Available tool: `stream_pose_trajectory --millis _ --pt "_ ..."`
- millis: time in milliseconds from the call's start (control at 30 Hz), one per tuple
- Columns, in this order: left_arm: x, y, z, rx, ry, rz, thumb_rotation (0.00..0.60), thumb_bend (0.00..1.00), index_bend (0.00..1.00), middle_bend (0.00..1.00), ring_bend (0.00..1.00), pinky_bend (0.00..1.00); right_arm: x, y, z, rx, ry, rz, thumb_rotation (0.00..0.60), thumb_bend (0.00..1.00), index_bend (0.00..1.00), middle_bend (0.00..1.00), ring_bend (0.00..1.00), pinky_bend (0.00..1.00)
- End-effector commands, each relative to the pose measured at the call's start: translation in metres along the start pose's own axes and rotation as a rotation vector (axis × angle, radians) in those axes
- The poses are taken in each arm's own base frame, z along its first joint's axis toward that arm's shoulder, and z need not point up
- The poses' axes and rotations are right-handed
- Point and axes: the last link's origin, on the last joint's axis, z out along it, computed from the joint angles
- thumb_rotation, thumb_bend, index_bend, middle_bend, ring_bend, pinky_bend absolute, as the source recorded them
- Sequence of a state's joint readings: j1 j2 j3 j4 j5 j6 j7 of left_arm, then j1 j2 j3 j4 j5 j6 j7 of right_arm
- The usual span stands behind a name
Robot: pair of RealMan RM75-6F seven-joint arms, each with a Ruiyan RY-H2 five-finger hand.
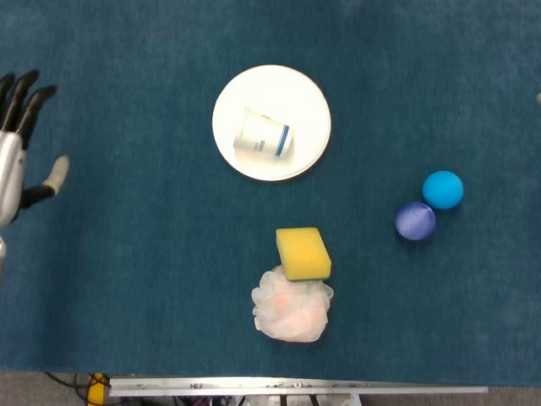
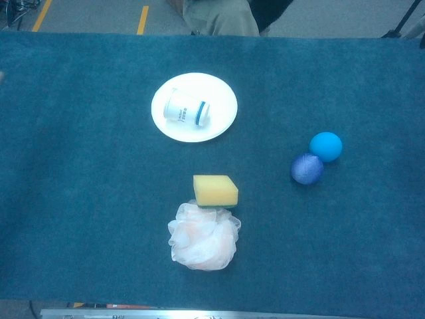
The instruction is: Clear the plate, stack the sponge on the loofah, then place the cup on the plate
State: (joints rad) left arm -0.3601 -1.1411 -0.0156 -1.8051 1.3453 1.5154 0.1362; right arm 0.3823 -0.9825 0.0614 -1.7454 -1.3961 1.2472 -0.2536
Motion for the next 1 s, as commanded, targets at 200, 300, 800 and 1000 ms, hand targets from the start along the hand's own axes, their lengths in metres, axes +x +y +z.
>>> stream_pose_trajectory --millis 200,300,800,1000 --pt "0.000 -0.020 -0.035 0.090 -0.009 0.044 0.600 0.32 0.13 0.07 0.01 0.21 -0.004 0.015 -0.028 -0.069 0.062 -0.037 0.600 0.05 0.28 0.39 0.35 0.49" --pt "0.000 -0.026 -0.044 0.125 -0.008 0.057 0.600 0.32 0.13 0.07 0.01 0.20 -0.006 0.019 -0.040 -0.086 0.084 -0.055 0.600 0.05 0.28 0.39 0.35 0.48" --pt "0.003 -0.037 -0.060 0.159 0.025 0.016 0.600 0.32 0.13 0.07 0.01 0.19 -0.014 0.026 -0.074 -0.149 0.125 -0.057 0.600 0.05 0.28 0.39 0.34 0.47" --pt "0.002 -0.041 -0.060 0.164 0.024 0.016 0.600 0.32 0.13 0.07 0.01 0.19 -0.014 0.026 -0.075 -0.160 0.123 -0.049 0.600 0.05 0.28 0.39 0.35 0.47"
